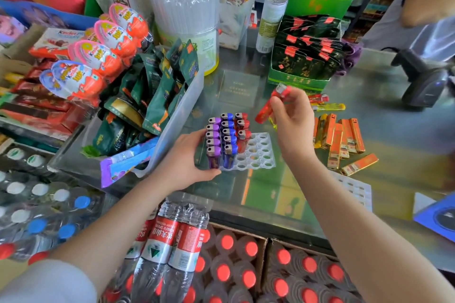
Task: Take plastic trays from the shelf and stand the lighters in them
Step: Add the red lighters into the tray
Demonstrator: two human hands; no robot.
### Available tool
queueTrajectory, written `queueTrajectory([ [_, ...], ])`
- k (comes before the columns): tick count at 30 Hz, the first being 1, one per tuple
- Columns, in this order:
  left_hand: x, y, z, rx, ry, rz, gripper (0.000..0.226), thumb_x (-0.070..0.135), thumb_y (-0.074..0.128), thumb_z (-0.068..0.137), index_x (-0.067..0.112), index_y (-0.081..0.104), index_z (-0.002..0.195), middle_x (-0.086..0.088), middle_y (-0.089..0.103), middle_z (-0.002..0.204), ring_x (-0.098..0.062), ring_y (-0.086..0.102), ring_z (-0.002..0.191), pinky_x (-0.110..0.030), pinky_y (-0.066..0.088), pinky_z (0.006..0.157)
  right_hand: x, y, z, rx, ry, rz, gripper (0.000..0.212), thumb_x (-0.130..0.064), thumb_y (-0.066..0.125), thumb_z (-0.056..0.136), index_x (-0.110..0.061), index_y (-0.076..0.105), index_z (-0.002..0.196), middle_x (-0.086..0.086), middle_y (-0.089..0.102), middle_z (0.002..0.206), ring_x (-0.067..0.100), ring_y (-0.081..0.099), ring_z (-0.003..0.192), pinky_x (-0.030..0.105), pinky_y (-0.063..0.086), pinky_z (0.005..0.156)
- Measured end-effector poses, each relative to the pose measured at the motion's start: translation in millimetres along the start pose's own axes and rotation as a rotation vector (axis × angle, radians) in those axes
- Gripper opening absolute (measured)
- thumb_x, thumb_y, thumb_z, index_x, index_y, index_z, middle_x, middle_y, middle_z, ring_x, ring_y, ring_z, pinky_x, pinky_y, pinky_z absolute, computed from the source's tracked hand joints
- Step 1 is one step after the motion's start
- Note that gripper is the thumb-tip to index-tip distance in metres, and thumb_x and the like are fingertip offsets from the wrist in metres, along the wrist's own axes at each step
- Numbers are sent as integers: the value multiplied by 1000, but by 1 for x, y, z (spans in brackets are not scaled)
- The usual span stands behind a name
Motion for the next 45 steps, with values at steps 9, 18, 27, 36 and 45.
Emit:
queueTrajectory([
  [9, 9, 1, -3, -13, -17, -36, 47, 27, 78, 62, 30, 54, 101, 17, 64, 94, -1, 59, 92, -21, 43, 79, 13, -13, -56, -142, 54, 91, 20, -4, 53, 90, -24, 51, 90, -1, 62, 72, 11, 56, 67, 26, 48, 68],
  [18, 4, 2, -4, -24, -53, -21, 55, 29, 79, 63, 27, 53, 112, 10, 63, 105, -7, 56, 101, -26, 42, 84, 14, 10, -56, -393, -5, -144, 31, 0, 63, 82, -31, 56, 80, -16, 65, 68, -2, 58, 62, 12, 47, 63],
  [27, 6, 2, -4, 1, -33, 16, 45, 30, 77, 64, 32, 53, 101, 12, 59, 98, -8, 53, 97, -28, 42, 82, 14, 19, -54, -397, -159, -559, 16, -20, 69, 80, -14, 57, 87, 1, 62, 87, 22, 58, 72, 36, 48, 64],
  [36, 15, 9, 13, -14, -4, 24, 43, 30, 75, 66, 35, 51, 101, 12, 54, 104, -17, 46, 112, -38, 39, 95, 11, -17, -1, -431, -228, -656, 7, -13, 61, 83, -13, 63, 90, -4, 59, 83, 1, 47, 65, 28, 43, 63],
  [45, 21, 10, 27, -21, -27, 3, 43, 26, 76, 68, 34, 50, 101, 32, 46, 96, 3, 42, 96, -7, 29, 78, 40, -29, 69, -331, -107, -1348, 42, 8, 46, 82, -6, 48, 121, 14, 49, 126, 35, 44, 116, 44, 44, 88],
])
Point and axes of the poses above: each hand's wrist, its own z-axis towards the middle knuckle, its own y-axis out of the palm, x = y × z, the point moved 5 cm from there along z, towards the middle knuckle
